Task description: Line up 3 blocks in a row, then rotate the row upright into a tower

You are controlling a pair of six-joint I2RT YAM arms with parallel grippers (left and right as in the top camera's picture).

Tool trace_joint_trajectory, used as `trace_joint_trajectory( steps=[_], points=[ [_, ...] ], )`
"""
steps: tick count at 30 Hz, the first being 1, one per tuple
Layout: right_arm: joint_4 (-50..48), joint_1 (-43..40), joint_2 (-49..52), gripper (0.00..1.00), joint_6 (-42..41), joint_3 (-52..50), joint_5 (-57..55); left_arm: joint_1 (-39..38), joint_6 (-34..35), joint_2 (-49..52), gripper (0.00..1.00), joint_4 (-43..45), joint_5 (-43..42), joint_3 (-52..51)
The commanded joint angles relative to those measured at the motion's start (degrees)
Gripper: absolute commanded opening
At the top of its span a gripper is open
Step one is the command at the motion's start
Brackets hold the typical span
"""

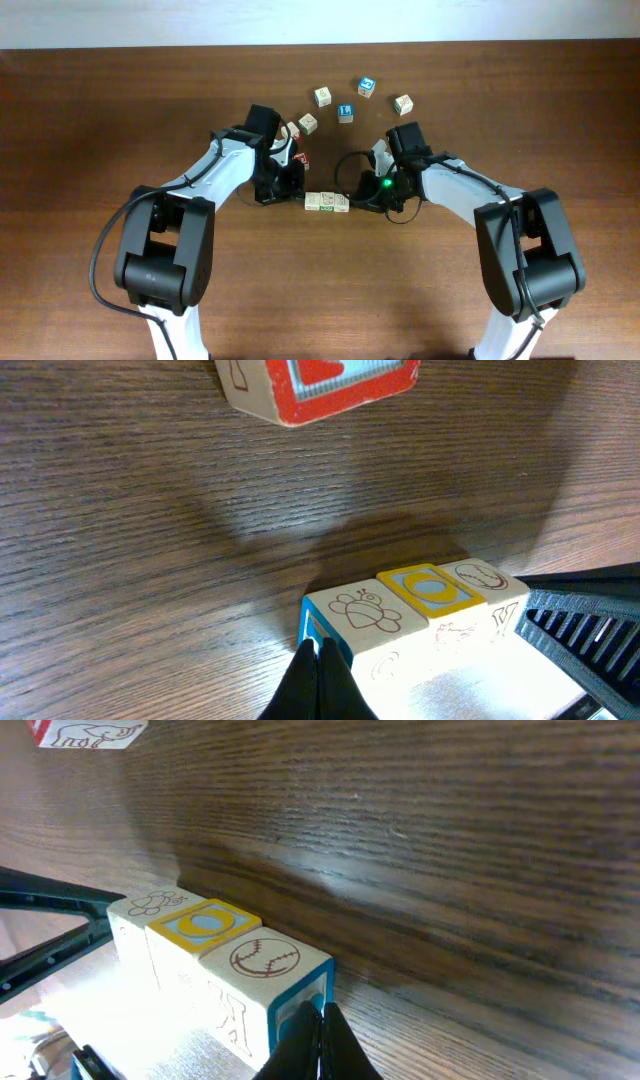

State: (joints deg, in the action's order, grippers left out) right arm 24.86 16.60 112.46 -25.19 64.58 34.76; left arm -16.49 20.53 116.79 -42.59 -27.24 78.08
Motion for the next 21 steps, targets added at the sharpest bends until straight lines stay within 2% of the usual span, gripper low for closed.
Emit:
trace_joint_trajectory(
  steps=[1,21],
  points=[
    [-0.02,0.59,0.59,0.04,-2.03,-0.31,-0.7,-0.35,-0.9,0.52,0.0,0.15,-1.44,-0.48],
    [0.04,2.95,-2.84,0.04,-2.34,1.79,5.86,-0.35,-0.9,0.52,0.0,0.33,-1.44,-0.48]
  ],
)
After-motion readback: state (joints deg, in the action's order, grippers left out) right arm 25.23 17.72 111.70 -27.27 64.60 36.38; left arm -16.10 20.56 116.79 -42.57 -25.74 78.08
